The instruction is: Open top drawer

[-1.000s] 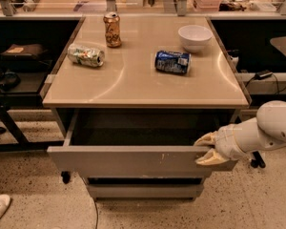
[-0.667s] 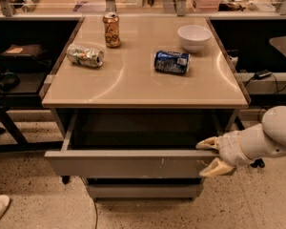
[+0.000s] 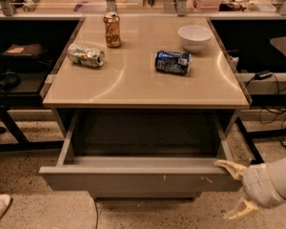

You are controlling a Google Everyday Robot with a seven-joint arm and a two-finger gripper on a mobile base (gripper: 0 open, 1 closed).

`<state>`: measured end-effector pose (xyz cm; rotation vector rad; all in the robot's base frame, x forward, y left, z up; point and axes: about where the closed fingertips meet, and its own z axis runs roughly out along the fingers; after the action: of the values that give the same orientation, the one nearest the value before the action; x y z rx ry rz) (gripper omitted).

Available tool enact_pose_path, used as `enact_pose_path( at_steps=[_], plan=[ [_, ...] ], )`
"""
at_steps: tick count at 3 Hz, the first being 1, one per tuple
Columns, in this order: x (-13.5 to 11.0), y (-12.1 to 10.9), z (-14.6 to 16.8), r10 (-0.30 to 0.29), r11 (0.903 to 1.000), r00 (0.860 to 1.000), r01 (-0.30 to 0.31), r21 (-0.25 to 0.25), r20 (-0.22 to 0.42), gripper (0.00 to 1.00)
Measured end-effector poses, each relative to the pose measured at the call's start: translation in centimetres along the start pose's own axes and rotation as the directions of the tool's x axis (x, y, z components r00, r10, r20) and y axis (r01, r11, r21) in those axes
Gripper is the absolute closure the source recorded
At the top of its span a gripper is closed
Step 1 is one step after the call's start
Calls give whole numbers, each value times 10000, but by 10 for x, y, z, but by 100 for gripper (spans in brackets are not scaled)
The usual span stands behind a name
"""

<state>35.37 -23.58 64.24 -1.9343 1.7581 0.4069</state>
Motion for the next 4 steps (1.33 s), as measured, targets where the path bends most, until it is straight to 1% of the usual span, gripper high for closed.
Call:
enact_pose_path(
  at_steps=[1, 2, 3, 4],
  plan=[
    [-3, 4, -5, -38, 10000, 10000, 37, -42, -27, 62],
    [-8, 2, -13, -38, 10000, 10000, 38, -42, -27, 85],
    [-12, 1, -19, -38, 10000, 10000, 38, -42, -27, 80],
    [-12, 1, -19, -38, 10000, 10000, 38, -42, -27, 57]
  ],
)
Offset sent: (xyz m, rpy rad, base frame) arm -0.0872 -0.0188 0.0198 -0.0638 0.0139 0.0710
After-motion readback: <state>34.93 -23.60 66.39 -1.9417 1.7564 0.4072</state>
